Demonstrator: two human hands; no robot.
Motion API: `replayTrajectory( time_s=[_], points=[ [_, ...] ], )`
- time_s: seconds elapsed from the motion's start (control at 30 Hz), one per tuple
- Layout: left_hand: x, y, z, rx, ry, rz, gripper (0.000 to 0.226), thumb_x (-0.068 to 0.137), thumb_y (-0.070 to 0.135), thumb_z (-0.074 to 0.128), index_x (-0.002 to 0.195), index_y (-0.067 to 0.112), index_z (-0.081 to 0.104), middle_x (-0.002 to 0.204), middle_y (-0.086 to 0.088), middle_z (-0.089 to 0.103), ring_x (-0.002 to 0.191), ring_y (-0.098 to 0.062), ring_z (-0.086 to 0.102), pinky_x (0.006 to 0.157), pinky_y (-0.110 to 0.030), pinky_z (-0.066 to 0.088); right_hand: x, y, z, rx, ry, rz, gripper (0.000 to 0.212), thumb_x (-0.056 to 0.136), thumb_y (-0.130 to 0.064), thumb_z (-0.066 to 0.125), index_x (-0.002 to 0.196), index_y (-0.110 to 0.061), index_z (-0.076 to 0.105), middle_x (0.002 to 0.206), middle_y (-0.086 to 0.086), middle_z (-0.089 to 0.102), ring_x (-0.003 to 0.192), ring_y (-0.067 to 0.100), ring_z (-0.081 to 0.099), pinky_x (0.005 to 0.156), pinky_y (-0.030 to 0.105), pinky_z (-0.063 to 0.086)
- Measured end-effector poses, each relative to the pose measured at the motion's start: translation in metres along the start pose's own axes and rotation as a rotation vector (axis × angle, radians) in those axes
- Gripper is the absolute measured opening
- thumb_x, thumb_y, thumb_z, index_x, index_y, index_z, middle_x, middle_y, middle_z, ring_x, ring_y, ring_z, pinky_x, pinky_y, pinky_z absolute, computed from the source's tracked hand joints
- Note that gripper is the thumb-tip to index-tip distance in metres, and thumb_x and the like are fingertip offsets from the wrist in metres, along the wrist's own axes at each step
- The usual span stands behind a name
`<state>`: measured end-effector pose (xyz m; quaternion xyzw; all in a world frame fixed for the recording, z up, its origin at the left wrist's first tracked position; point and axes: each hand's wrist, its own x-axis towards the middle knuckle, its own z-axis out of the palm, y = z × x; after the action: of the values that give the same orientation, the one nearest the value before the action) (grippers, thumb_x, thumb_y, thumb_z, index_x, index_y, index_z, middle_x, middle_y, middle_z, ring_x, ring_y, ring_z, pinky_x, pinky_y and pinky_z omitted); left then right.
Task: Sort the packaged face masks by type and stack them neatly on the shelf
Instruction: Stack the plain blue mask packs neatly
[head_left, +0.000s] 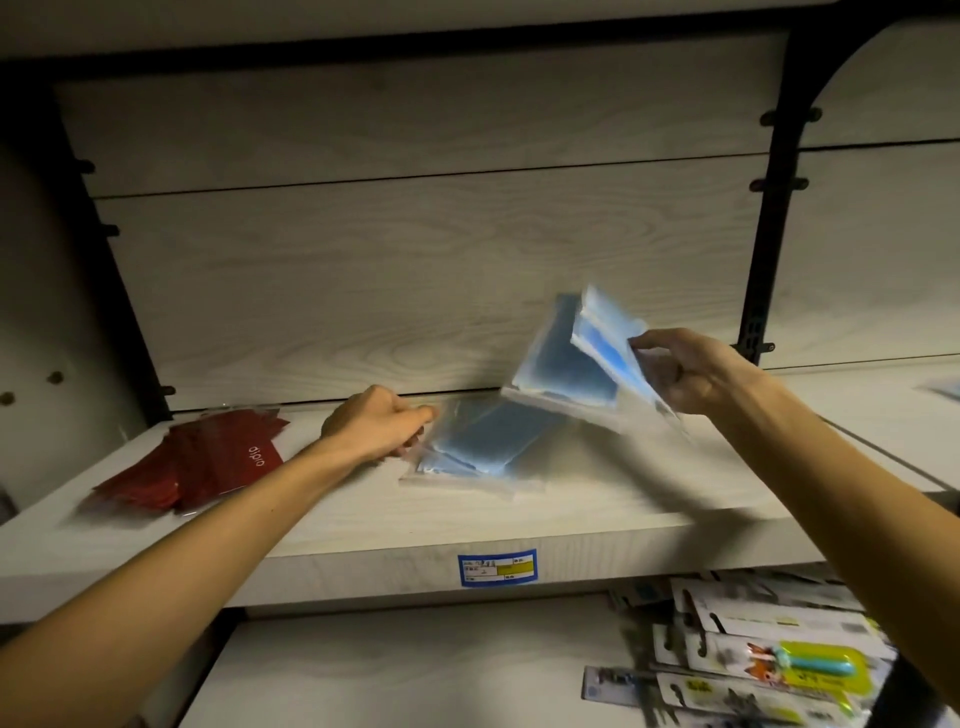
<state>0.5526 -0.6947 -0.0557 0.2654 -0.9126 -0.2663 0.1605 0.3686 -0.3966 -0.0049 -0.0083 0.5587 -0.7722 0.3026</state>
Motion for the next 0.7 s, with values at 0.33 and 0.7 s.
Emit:
replayTrajectory(
  time_s=[0.33,0.7],
  points=[
    [0.0,0.023,0.006,-0.286,-0.257,-0.058,0.038,0.095,0.066,0.047,0.105,0.03,0.059,0.108,0.003,0.066,0.102,-0.015,0.062,0.09,-0.036,0.048,0.003,0.05,0.016,-0.559,-0.001,-0.262,0.029,0.088,-0.004,0.069,0.109,0.014,0.062,0.083,0.022,0.062,0.069,0.032,0.063,0.062,0.036,0.049],
    [-0.005,0.041,-0.002,-0.978,-0.353,-0.418,0.023,0.099,0.008,0.051,0.077,0.006,0.051,0.076,-0.013,0.057,0.048,-0.02,0.059,0.045,-0.03,0.053,-0.007,0.056,0.005,-0.59,-0.134,-0.311,0.015,0.086,-0.001,0.072,0.099,0.004,0.066,0.081,0.018,0.062,0.061,0.021,0.062,0.047,0.028,0.048]
  ],
)
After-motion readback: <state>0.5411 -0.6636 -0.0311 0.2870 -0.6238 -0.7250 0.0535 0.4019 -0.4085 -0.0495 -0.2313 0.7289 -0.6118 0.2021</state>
